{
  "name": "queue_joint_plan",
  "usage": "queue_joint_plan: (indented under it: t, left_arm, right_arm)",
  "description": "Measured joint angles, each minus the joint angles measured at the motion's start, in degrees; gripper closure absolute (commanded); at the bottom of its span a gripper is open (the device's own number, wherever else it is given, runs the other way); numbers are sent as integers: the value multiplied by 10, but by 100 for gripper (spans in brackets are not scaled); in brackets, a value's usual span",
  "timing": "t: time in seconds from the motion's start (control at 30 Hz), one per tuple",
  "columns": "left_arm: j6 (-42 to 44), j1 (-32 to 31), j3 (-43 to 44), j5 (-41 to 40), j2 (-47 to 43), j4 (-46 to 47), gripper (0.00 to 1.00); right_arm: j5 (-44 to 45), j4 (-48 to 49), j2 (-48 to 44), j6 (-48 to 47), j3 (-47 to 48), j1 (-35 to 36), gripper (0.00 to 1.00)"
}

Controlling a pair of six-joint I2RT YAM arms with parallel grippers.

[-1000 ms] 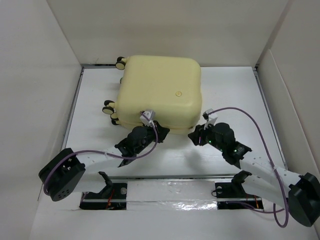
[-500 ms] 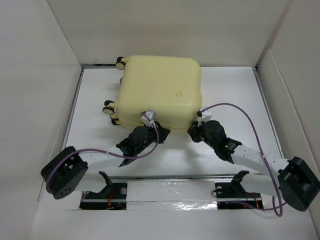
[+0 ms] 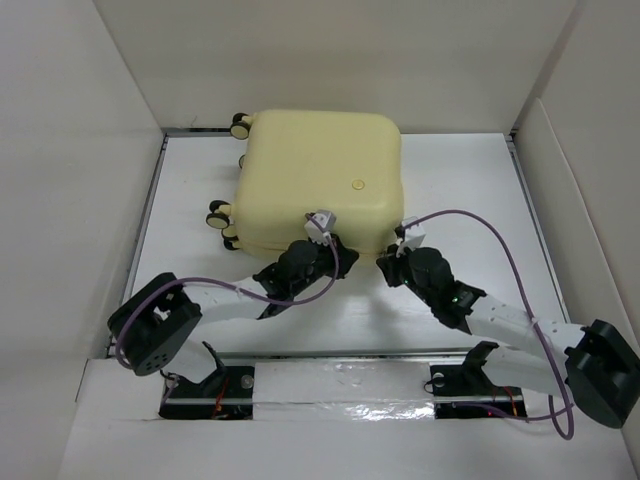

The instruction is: Pack the luggage

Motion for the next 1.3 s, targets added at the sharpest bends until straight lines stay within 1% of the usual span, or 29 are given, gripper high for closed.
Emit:
queue_joint_plan:
  t: [0.07,0.2,0.23,0.37,0.53,0.57,0.6,0.67,0.7,0.77,0.8,0.83,0.93,1.0,1.03,1.1,1.17,1.23,1.3]
  left_arm:
    - [4,-9,26,8,22,-3,100]
    - [6,-23,73,33,60,-4,100]
    - [8,-25,81,33,66,-6,100]
    - [5,-29,113,50,85,7,100]
    - [-1,-27,117,56,82,2,100]
    - [-1,-26,117,52,79,-3,96]
    - [-4,-26,115,50,71,-10,79]
    - [-16,-20,91,50,38,-24,60]
    - [-24,-12,72,50,8,-36,44]
    - [-43,18,37,47,-64,-70,33]
    - [-54,37,26,44,-105,-99,26]
    - [-69,53,23,37,-139,-146,24]
    - [-88,116,28,20,-243,-230,20]
    - [-101,172,45,-10,-295,-285,15]
    - [-105,210,55,-28,-315,-304,14]
    - [-115,298,66,-57,-348,-330,10]
    - [-124,377,67,-68,-372,-357,9]
    - [-130,438,71,-59,-373,-386,8]
    - [-134,499,87,-31,-355,-412,10]
  right_arm:
    - [7,-8,1,-5,4,15,100]
    - [25,-30,8,-14,23,68,100]
    - [40,-36,8,-18,26,77,100]
    - [47,-36,17,-24,35,107,100]
    - [84,-21,28,-24,36,127,100]
    - [87,-10,28,-20,31,128,100]
    - [86,3,28,-15,25,128,100]
    - [70,31,20,-6,6,119,100]
    - [51,42,14,0,-1,108,100]
    - [17,53,3,7,-9,86,100]
    - [2,55,-1,10,-11,76,100]
    - [-11,56,-3,11,-12,68,100]
    - [-37,56,-3,12,-13,51,100]
    - [-52,56,-3,12,-13,45,100]
    - [-58,56,-3,10,-13,42,100]
    - [-72,56,-3,10,-13,36,100]
    - [-86,57,-3,8,-14,30,100]
    - [-95,60,-3,5,-16,26,100]
    - [-104,61,-4,3,-17,23,100]
